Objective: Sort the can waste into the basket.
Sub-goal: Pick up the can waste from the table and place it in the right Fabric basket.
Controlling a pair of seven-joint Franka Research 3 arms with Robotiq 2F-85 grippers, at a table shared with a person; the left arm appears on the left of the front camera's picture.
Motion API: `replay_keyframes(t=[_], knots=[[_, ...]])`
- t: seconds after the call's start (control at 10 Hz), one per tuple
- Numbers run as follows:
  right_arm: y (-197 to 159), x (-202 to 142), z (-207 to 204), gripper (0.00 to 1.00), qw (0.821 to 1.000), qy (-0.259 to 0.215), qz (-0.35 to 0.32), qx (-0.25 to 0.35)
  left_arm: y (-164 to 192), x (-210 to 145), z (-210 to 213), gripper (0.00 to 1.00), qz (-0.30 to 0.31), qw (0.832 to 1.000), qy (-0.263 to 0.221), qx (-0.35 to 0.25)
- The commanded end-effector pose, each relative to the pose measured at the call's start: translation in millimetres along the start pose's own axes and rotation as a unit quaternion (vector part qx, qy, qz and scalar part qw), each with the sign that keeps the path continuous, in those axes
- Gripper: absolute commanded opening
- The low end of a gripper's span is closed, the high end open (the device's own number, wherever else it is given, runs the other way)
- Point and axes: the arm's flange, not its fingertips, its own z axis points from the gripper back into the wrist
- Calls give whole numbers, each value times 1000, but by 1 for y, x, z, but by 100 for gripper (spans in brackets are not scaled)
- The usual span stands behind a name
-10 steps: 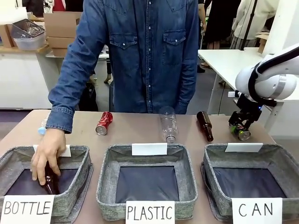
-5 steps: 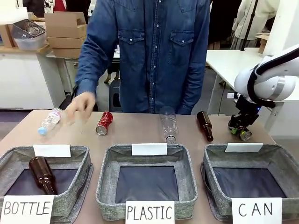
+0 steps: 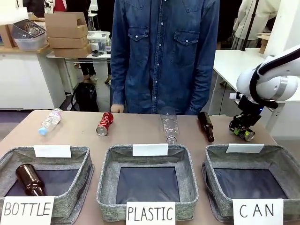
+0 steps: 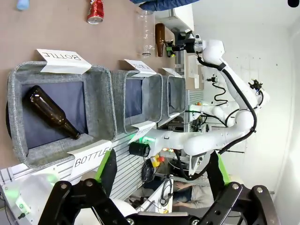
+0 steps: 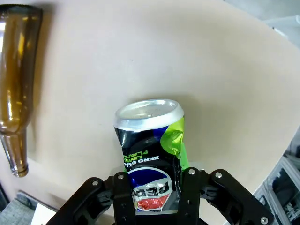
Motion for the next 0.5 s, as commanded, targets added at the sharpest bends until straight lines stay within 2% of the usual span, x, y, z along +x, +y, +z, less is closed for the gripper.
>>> replay_keyframes(t=[0.0,0.1,0.2,0.3,0.4], knots=[[0,4,8,0,1000,-10,0,6,-2,-1,-3,100,-1,1000,-8,-6],[0,2,17,0,1000,-15,7,9,-2,-1,-3,100,-1,1000,-8,-6],[0,-9,44,0,999,-27,20,20,0,0,0,100,0,1000,0,0],[0,-27,80,0,998,-35,32,28,-11,-4,-28,100,-20,999,17,-25],[0,-51,117,0,997,-41,51,51,-9,-11,-69,100,-15,997,60,-51]])
